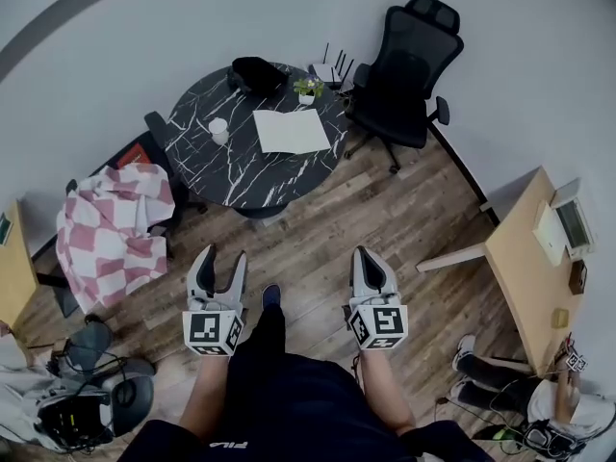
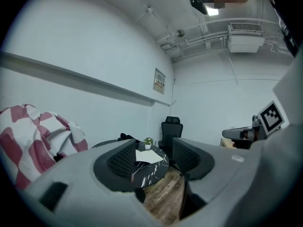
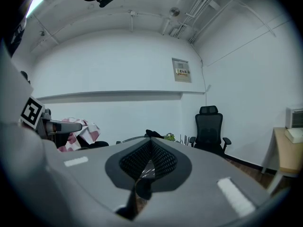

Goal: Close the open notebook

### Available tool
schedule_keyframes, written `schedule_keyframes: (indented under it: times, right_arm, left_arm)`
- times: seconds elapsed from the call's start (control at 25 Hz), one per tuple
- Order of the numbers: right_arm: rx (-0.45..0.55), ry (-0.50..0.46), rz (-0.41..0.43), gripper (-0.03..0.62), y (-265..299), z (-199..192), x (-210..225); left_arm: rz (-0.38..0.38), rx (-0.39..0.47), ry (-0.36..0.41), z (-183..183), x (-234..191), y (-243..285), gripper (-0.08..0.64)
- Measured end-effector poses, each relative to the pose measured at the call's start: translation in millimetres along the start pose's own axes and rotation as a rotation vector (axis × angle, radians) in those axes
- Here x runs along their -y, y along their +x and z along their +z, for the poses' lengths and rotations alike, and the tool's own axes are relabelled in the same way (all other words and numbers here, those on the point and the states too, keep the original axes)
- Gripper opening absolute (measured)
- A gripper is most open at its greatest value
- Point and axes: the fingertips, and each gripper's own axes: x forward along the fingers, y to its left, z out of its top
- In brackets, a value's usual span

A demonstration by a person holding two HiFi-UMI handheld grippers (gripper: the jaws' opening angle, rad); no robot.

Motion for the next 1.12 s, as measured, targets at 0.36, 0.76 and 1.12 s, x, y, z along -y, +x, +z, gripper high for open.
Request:
schedule_keyframes:
  times: [0.36, 0.76, 1.12]
  right_arm:
    - [0.006, -0.006, -0.030, 0.008, 107, 30, 20]
    - [0.022, 0.001, -0.068, 0.009, 170, 46, 34]
    - [0.017, 0.000, -0.069, 0.009, 200, 49, 54]
  left_arm:
    - [-0.029, -0.007, -0.013, 23, -51, 106, 0.229]
    - [-0.078, -0.002, -0.004, 39, -77, 177, 0.229]
    - [-0.076, -0.023, -0.020, 31, -84, 212, 0.230]
